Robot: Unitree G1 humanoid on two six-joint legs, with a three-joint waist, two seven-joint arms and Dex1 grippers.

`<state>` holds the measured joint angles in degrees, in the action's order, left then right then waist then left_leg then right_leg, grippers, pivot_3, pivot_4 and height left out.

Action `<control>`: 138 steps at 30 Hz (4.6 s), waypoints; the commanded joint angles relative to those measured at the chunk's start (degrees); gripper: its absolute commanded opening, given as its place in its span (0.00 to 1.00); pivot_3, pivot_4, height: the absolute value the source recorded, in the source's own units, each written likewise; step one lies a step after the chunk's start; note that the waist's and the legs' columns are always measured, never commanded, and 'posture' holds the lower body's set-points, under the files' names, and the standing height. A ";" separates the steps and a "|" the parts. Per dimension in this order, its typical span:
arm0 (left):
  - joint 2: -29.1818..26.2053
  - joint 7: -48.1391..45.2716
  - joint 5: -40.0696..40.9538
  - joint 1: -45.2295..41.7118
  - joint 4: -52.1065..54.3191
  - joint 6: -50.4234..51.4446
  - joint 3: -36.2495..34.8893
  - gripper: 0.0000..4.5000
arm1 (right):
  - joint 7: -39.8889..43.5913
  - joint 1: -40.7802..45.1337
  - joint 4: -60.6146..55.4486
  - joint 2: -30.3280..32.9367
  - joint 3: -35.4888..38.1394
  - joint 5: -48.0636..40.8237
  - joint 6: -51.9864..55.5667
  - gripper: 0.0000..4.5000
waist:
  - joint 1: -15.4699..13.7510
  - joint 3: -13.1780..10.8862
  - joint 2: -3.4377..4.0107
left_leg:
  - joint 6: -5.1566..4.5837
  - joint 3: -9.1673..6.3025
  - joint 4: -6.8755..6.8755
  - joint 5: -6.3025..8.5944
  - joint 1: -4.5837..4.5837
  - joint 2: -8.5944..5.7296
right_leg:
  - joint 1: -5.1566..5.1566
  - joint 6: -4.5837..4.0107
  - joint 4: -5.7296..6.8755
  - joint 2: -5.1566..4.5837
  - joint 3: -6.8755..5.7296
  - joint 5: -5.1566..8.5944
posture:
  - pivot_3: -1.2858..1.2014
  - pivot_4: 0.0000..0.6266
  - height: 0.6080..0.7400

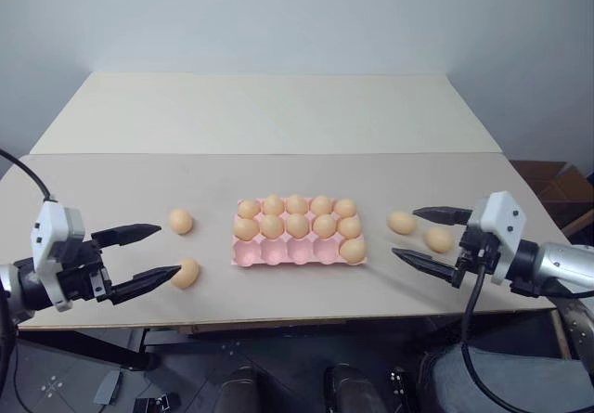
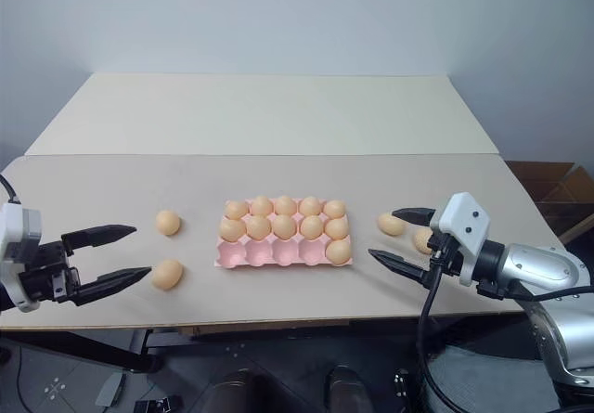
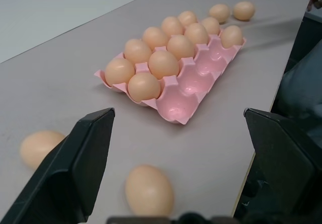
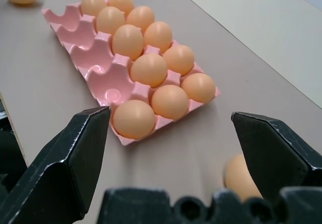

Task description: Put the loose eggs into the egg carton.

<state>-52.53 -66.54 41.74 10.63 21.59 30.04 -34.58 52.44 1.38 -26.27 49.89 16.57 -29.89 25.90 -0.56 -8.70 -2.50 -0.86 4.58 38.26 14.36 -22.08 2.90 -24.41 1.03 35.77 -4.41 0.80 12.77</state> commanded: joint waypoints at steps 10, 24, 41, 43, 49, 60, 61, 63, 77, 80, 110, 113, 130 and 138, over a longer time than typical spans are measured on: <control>-0.66 -1.52 4.43 -2.15 2.01 0.68 -1.38 1.00 | -2.53 -3.54 4.44 5.55 0.03 8.54 1.55 1.00 | 0.06 0.00 0.00 | 0.00 0.04 0.00 0.00 0.00 -0.01 | 0.00 -0.01 -0.01 -0.01 0.01 0.00 | 0.52 0.24 1.00; -1.73 -2.93 5.12 -4.86 2.93 0.95 1.45 1.00 | -15.89 11.00 21.60 -2.87 -13.87 19.14 12.81 0.91 | 0.58 0.00 0.01 | -0.01 0.06 -0.01 0.00 -0.08 -0.04 | -0.10 -0.16 0.00 0.01 0.05 -0.10 | 0.52 0.24 1.00; -1.47 -2.55 4.98 -4.54 3.82 0.28 1.77 1.00 | -18.17 21.05 -11.07 -10.90 -21.44 7.07 28.04 0.57 | 1.35 0.00 0.00 | -0.01 -0.05 -0.03 0.01 -0.03 0.06 | -0.10 0.02 0.06 0.07 -0.02 -0.07 | 0.52 0.24 1.00; -1.56 -2.41 4.83 -4.82 3.77 0.19 2.03 1.00 | -19.16 22.78 -9.01 -12.88 -26.13 9.15 28.21 0.57 | 1.36 -0.01 0.03 | -0.01 -0.03 -0.03 0.00 -0.06 0.03 | -0.12 -0.08 0.06 0.04 0.00 -0.07 | 0.52 0.24 1.00; -1.65 -2.41 4.91 -4.54 3.85 0.20 1.36 1.00 | -19.73 22.98 -6.14 -14.41 -33.38 12.32 27.17 0.61 | 0.86 -0.01 0.02 | -0.02 -0.01 -0.03 0.00 -0.23 -0.06 | -0.21 -0.13 -0.03 -0.02 -0.01 -0.14 | 0.52 0.24 1.00; -2.44 -3.32 3.98 -2.83 2.28 0.17 -1.04 1.00 | -15.80 22.76 -14.27 -9.13 -13.44 2.87 32.87 0.99 | 1.06 -0.02 0.03 | -0.01 -0.02 -0.03 0.00 -0.21 0.00 | -0.27 -0.10 0.08 0.03 -0.03 -0.16 | 0.52 0.24 1.00; -2.56 -3.60 3.84 -2.40 1.83 0.16 -1.59 1.00 | -14.32 21.63 -14.45 -7.86 -10.32 1.12 32.87 0.99 | 0.96 -0.02 0.03 | -0.01 -0.03 -0.04 0.00 -0.23 -0.01 | -0.28 -0.08 0.07 0.03 -0.03 -0.17 | 0.52 0.24 1.00; -2.77 -4.28 3.25 -1.26 1.00 -0.12 -2.70 1.00 | -10.86 17.91 -13.87 -5.13 -4.94 -0.85 30.42 0.99 | 0.94 -0.01 0.02 | -0.02 -0.01 -0.09 0.01 -0.22 -0.01 | -0.27 0.01 0.02 0.02 -0.03 -0.20 | 0.52 0.24 1.00; -2.63 -7.04 1.10 0.87 -5.96 -1.28 -5.00 1.00 | 6.81 -3.42 5.41 2.09 7.48 4.98 1.19 0.99 | 1.16 -0.01 0.03 | -0.03 0.08 -0.13 0.02 0.17 0.02 | 0.02 0.19 0.04 0.01 0.03 0.16 | 0.52 0.24 1.00; -2.64 -6.80 1.16 0.63 -5.54 -1.21 -4.87 1.00 | 4.07 -1.23 7.07 1.61 4.11 6.83 1.64 0.99 | 1.29 -0.02 0.03 | -0.03 0.07 -0.13 0.02 0.11 0.04 | -0.02 0.14 0.04 0.03 0.03 0.14 | 0.52 0.24 1.00; -2.12 -5.57 2.47 2.07 -1.41 0.23 -6.64 1.00 | -17.31 26.85 -7.68 -19.30 -21.65 9.05 28.22 0.40 | 1.53 -0.02 0.05 | 0.02 0.10 -0.18 -0.01 -0.18 0.09 | -0.52 0.05 0.31 0.09 0.04 -0.29 | 0.52 0.24 1.00; -2.15 -5.57 2.45 2.25 -1.30 0.34 -6.62 1.00 | -19.23 27.29 -8.59 -22.93 -29.16 10.71 28.72 0.40 | 1.52 -0.01 0.06 | 0.03 0.11 -0.18 -0.02 -0.17 0.08 | -0.52 0.00 0.31 0.08 0.03 -0.28 | 0.52 0.24 1.00; -2.51 -5.42 2.25 2.95 -1.35 1.09 -7.60 1.00 | -19.86 30.15 -11.15 -23.70 -27.62 9.33 32.72 0.99 | 1.33 0.02 0.00 | 0.05 0.10 -0.18 -0.03 -0.27 0.07 | -0.60 -0.04 0.32 0.08 -0.01 -0.26 | 0.52 0.24 1.00; -1.46 -4.61 -0.42 5.93 -5.56 -0.31 -11.20 1.00 | -2.80 17.70 -11.00 -6.47 -7.14 1.77 21.03 0.99 | 0.64 0.03 -0.03 | 0.02 0.09 -0.20 0.01 -0.24 -0.02 | -0.41 -0.12 0.03 -0.02 -0.06 -0.11 | 0.52 0.24 1.00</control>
<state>-53.97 -71.27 41.58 16.73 16.22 30.97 -44.05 45.73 20.06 -37.31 42.15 5.64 -27.29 52.66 0.08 -8.67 -2.52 -0.85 4.71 38.06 14.37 -22.31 2.88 -24.81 0.88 35.79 -4.43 0.77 12.67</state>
